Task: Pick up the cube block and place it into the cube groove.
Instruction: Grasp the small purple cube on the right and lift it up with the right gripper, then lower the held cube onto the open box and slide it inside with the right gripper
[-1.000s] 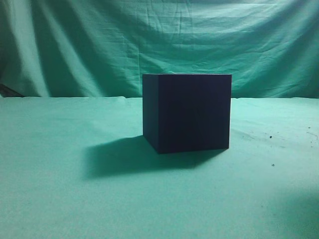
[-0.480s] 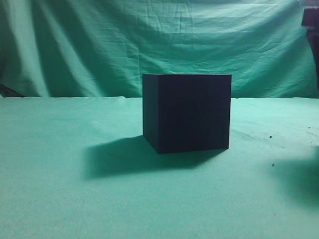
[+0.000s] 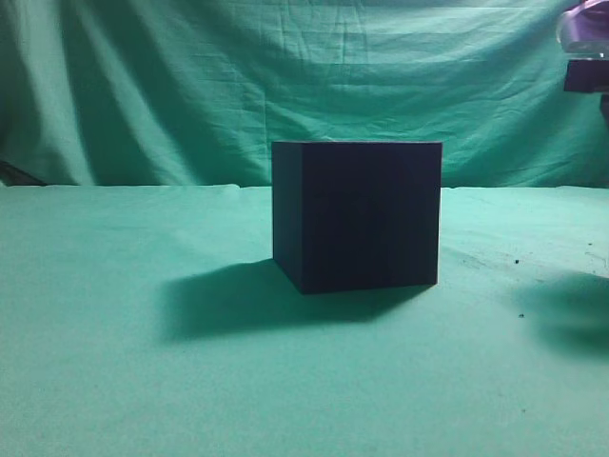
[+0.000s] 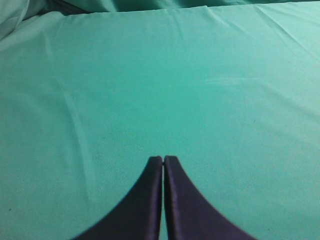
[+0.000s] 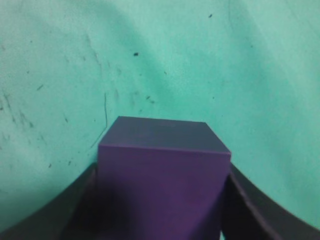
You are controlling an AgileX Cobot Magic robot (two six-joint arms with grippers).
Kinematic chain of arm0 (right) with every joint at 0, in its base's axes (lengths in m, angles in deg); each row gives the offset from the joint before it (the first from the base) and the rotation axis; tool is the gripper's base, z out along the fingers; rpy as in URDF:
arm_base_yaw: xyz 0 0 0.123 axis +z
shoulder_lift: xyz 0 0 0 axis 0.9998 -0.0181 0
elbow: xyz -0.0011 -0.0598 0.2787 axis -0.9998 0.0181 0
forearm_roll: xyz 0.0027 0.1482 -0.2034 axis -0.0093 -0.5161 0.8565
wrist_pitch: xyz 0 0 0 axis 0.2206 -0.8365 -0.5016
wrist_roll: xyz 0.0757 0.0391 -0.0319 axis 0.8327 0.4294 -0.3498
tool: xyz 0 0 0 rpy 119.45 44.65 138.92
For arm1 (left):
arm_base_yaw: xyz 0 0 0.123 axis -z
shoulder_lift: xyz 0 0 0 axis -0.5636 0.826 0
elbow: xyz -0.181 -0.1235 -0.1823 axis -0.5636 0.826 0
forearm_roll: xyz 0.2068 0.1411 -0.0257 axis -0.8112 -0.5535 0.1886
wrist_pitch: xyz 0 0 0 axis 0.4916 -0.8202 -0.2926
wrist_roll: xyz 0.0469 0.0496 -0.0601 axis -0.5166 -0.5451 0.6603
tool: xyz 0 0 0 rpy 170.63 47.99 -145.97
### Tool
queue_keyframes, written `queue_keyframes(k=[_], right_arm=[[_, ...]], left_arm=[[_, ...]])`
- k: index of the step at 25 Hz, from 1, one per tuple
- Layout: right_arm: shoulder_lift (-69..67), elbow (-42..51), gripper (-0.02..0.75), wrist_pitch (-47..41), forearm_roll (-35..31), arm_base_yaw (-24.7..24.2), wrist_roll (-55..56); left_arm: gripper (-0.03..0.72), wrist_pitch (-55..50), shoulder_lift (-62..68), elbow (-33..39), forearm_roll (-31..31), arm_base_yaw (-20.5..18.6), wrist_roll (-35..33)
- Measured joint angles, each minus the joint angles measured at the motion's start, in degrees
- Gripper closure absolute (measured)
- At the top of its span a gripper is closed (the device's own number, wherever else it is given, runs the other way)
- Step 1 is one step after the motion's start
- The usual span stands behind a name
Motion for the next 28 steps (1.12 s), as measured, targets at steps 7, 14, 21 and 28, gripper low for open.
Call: queue_keyframes(k=[7,14,21,28], right_arm=[[0.0,-9.9,0.321,-9.2,0.0,0.5,-0.4],[4.2,-20.8,0.321,-17.0,-0.2,11.9,-2.0],[1.7,-29.1,0.321,-22.0,-0.5,26.4,2.1],[-4.7,-32.3,0.321,-22.0,-0.7,32.5,2.9]], left_arm=[[0.688,0.0,0.0,0.0,0.0,0.0,0.0],[0.688,0.0,0.0,0.0,0.0,0.0,0.0],[0.688,0.0,0.0,0.0,0.0,0.0,0.0],[0.688,0.0,0.0,0.0,0.0,0.0,0.0]])
